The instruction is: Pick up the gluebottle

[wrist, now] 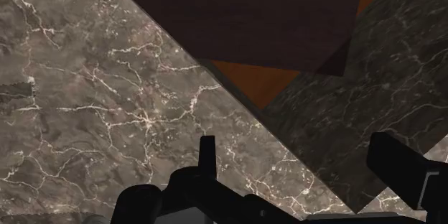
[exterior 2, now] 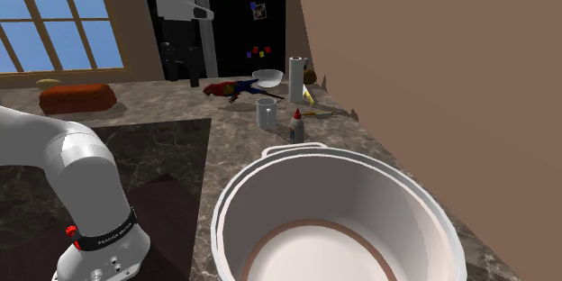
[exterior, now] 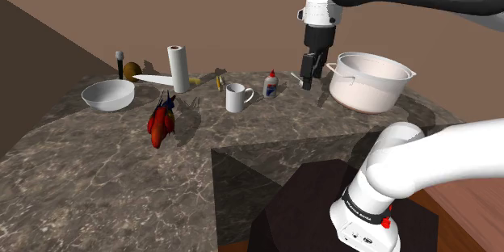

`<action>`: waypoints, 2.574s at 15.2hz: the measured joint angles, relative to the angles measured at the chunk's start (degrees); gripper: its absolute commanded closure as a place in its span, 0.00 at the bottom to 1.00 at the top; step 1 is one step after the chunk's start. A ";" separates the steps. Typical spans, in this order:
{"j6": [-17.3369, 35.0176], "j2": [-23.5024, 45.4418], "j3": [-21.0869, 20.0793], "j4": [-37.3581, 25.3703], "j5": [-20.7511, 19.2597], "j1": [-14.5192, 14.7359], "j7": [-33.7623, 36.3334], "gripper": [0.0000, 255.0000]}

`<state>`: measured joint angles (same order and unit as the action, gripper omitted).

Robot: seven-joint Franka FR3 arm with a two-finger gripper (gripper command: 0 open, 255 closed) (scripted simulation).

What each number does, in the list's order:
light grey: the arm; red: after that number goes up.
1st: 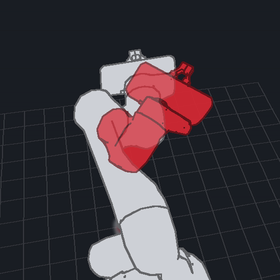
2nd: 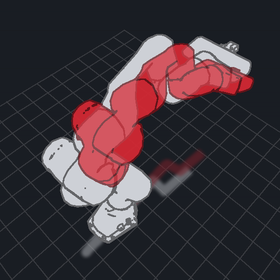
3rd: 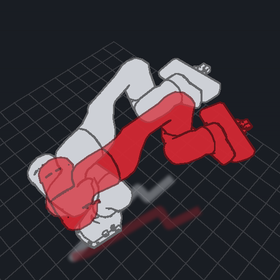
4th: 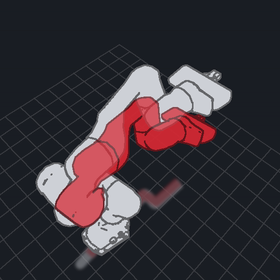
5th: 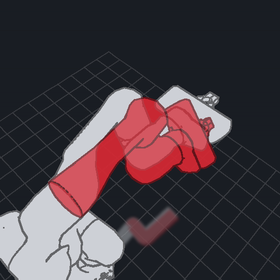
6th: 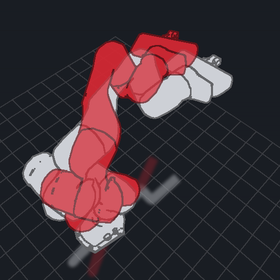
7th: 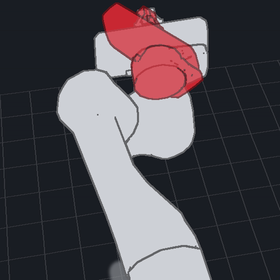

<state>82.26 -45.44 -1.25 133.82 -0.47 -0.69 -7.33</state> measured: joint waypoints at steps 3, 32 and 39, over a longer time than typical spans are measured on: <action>1.72 0.81 1.10 0.78 -1.99 0.29 -3.07 0.00; 47.59 40.37 15.62 -8.41 -28.76 4.90 -53.70 0.00; 50.67 41.98 15.79 -6.84 -29.65 4.71 -52.36 1.00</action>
<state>132.92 -3.46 14.54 126.97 -30.12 4.02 -59.69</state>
